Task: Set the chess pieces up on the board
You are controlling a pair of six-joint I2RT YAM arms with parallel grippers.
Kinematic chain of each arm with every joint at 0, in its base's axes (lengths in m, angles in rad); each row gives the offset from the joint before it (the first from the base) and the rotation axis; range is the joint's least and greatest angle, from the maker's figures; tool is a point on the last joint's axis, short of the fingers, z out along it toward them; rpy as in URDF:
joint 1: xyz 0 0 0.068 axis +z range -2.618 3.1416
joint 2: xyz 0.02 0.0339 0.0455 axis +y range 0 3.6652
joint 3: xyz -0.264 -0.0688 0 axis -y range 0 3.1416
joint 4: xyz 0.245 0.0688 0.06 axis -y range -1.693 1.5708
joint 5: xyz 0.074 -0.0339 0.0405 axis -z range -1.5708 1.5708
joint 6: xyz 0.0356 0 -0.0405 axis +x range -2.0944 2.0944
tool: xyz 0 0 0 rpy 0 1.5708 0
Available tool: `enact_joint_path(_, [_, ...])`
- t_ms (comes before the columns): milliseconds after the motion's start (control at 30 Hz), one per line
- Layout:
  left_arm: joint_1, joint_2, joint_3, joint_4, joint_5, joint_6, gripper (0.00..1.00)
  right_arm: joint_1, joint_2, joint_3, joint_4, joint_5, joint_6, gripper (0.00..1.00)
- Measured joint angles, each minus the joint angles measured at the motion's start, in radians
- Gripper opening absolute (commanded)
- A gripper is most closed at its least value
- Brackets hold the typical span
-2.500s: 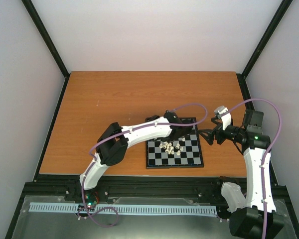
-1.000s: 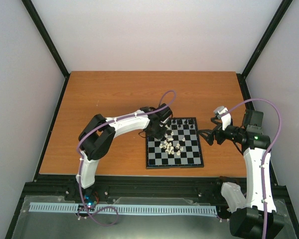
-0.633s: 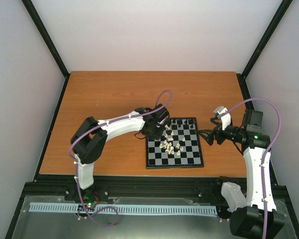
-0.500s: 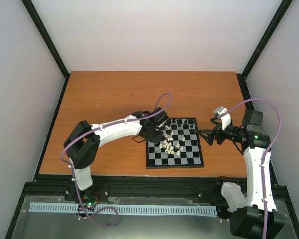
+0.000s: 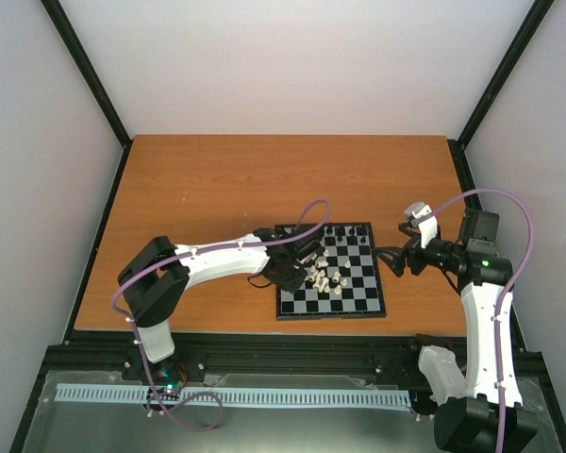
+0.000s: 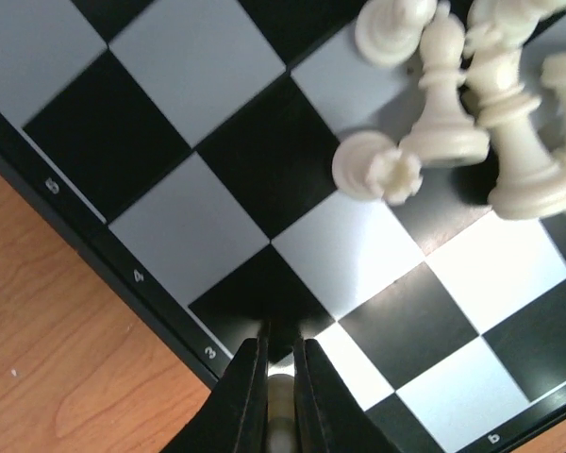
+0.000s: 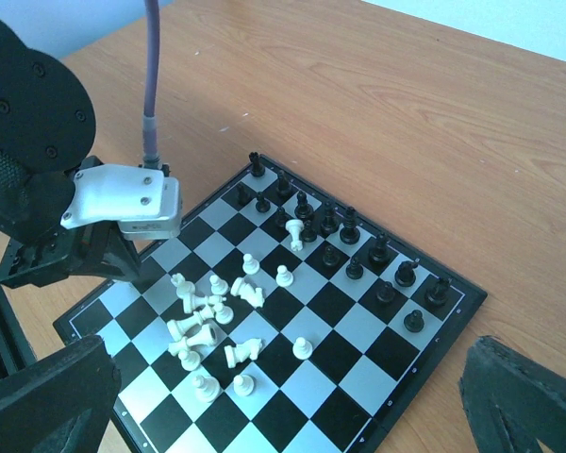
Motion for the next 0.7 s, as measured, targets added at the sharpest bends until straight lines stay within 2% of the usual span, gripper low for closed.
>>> enact_joint_path(267, [-0.008,-0.035,-0.072,0.037,0.019,-0.009,0.10,0.000,0.000,0.000,0.000,0.000,0.000,1.00])
enact_joint_path(700, [-0.022,-0.033,-0.087,0.093,0.048,-0.021,0.12,0.000,0.000,0.000,0.000,0.000,0.000,1.00])
